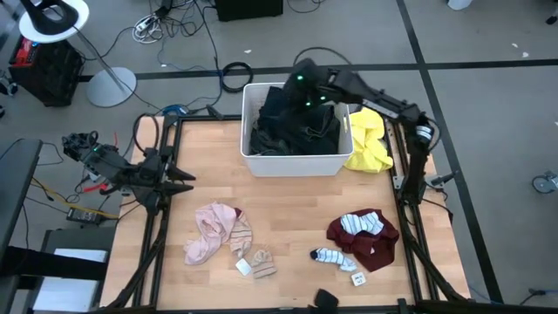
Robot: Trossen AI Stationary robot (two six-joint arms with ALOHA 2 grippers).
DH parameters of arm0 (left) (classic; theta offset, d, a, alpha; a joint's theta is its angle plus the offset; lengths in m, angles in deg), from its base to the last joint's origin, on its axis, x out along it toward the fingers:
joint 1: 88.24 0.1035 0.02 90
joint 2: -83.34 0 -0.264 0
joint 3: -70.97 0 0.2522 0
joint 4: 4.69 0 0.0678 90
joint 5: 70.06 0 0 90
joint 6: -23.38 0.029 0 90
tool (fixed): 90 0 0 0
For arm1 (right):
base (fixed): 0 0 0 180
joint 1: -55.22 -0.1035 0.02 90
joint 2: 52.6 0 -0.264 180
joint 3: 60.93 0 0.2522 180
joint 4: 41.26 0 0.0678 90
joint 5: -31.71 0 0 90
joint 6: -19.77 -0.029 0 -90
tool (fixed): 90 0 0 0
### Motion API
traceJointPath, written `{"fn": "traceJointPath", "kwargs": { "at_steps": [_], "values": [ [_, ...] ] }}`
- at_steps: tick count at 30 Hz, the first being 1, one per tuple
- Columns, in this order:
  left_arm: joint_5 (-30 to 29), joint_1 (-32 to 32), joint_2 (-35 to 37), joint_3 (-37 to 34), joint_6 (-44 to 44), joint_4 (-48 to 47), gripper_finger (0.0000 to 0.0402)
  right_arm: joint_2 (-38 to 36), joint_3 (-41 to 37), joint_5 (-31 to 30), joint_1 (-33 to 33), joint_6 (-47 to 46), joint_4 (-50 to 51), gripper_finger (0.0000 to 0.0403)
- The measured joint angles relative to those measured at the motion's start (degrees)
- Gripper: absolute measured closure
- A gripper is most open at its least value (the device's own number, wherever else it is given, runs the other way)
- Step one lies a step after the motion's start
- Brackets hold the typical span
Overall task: Sort clothes
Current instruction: Put the top white sock into the white laundry bin
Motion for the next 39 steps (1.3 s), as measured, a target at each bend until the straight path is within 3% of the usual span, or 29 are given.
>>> {"fn": "traceJointPath", "kwargs": {
  "at_steps": [9,18,27,31,39],
  "values": [
    [-0.05,-0.02,0.02,0.02,3.52,3.32,0.0270,-12.58,0.11,-2.98,-5.06,-9.30,3.48,0.0200],
    [-2.03,0.00,-5.87,0.07,10.76,7.22,0.0270,-20.77,0.17,-12.12,-20.78,-19.38,9.05,0.0230],
    [-0.85,2.30,-12.80,0.07,8.00,7.57,0.0270,-21.00,0.20,-23.29,-41.34,-42.77,25.24,0.0238],
    [3.19,4.44,-15.40,0.07,8.17,10.68,0.0270,-18.68,0.16,-24.41,-50.10,-56.20,35.64,0.0238],
    [7.69,7.75,-19.95,0.07,9.55,16.84,0.0270,-17.86,-8.25,-23.27,-62.60,-72.36,35.66,0.0238]
  ]
}}
